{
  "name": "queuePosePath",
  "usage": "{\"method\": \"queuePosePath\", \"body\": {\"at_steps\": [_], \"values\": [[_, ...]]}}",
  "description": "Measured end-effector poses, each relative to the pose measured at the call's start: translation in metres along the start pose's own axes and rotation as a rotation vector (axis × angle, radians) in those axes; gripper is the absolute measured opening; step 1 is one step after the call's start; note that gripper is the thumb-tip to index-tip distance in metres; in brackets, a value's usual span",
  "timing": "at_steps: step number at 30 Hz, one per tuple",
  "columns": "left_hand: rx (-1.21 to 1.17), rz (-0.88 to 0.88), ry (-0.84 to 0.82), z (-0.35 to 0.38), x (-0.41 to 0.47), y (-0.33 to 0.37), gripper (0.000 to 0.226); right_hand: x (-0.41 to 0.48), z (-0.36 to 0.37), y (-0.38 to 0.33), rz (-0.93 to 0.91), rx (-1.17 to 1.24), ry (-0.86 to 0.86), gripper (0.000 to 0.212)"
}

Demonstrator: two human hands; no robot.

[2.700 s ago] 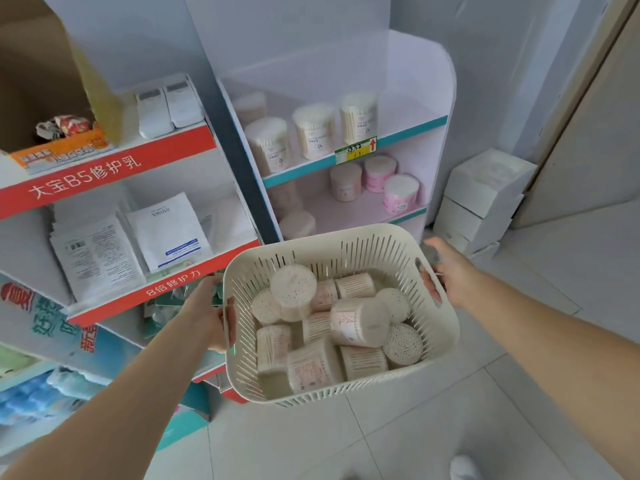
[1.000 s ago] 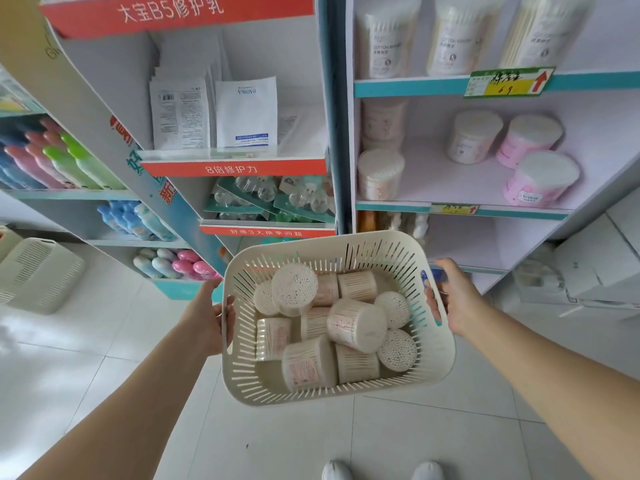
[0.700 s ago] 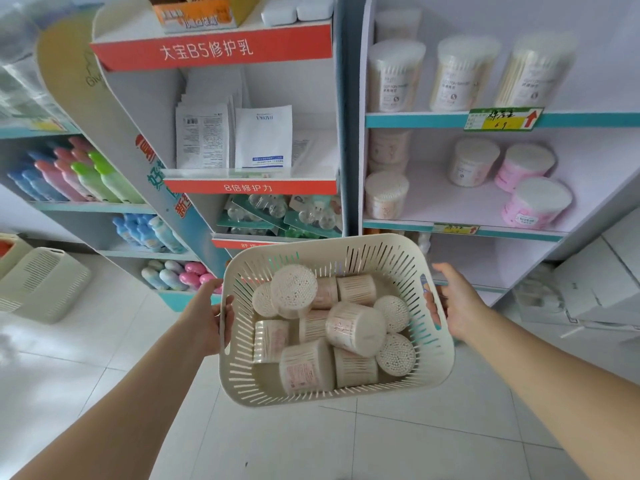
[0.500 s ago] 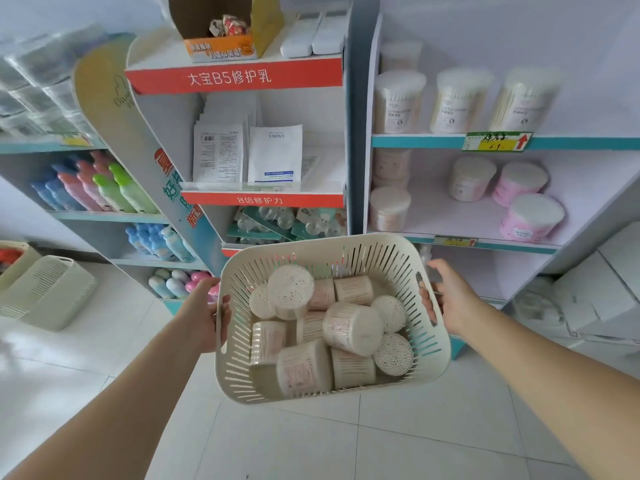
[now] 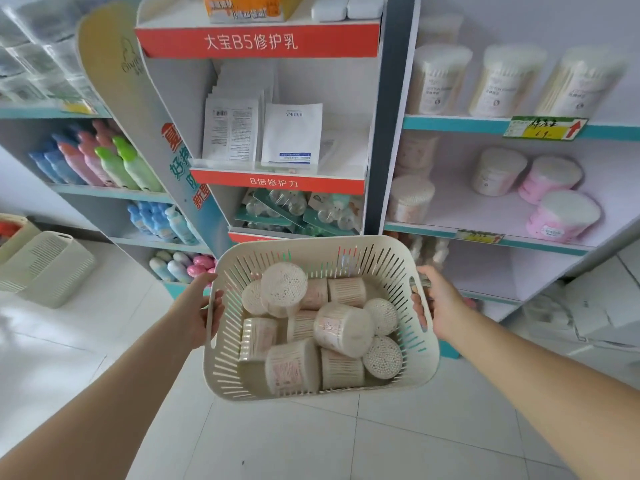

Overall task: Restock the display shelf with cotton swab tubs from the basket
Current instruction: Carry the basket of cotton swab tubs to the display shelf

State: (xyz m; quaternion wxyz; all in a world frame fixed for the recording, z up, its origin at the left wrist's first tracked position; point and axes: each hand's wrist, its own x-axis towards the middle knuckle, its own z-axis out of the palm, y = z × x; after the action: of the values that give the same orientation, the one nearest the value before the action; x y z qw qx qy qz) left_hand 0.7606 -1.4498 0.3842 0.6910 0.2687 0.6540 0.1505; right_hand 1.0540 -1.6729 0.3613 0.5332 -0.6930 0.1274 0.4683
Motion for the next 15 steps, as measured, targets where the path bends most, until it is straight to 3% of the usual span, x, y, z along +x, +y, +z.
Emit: {"method": "queuePosePath", "body": {"at_steps": [15], "values": [[-0.010, -0.031, 0.094, -0.009, 0.207, -0.125, 0.025, 0.218, 0.040, 0.148, 0.144, -0.061, 0.020, 0.033]]}}
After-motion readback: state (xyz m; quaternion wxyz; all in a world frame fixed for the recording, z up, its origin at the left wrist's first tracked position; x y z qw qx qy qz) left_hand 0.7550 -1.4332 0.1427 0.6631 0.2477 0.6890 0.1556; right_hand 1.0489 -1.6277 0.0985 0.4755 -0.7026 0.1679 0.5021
